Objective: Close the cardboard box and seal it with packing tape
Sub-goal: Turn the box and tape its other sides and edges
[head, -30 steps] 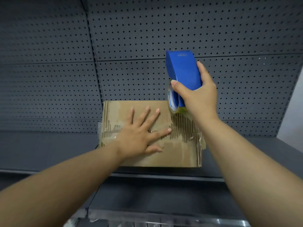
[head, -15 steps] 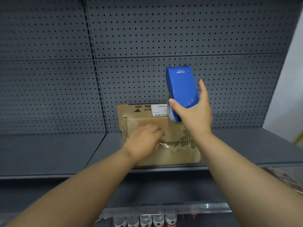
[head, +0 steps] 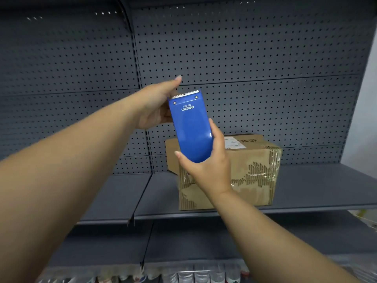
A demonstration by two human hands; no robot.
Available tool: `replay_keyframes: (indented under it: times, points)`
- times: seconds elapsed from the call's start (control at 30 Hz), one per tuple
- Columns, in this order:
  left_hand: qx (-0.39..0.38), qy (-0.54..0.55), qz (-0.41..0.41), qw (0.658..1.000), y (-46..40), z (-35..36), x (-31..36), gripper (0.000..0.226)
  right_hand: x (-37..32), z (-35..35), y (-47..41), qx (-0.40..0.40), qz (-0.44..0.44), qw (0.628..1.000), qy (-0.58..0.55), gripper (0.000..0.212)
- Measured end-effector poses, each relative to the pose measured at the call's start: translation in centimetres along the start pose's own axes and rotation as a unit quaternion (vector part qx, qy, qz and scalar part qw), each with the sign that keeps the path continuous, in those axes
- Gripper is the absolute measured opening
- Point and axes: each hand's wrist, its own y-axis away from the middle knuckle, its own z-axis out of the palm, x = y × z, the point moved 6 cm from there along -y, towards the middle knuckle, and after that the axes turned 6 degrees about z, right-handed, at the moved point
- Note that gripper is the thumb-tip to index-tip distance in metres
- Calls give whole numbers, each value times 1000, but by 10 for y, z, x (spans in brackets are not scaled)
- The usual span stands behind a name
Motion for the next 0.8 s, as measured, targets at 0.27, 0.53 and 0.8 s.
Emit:
replay_keyframes:
  times: [0.27,0.53,0.8]
  points:
    - [-76,-15,-70,995,40,-11,-7,62,-11,16,44,3,-1,1000,-2,94]
    - [-73,-84,-105,988,56,-19,-12,28,-15,16,69,-10,8,1000,6,95]
    - [-99,-108,-106,984,71,-1,2,24,-29,-2,71,-28,-20,999,3,96]
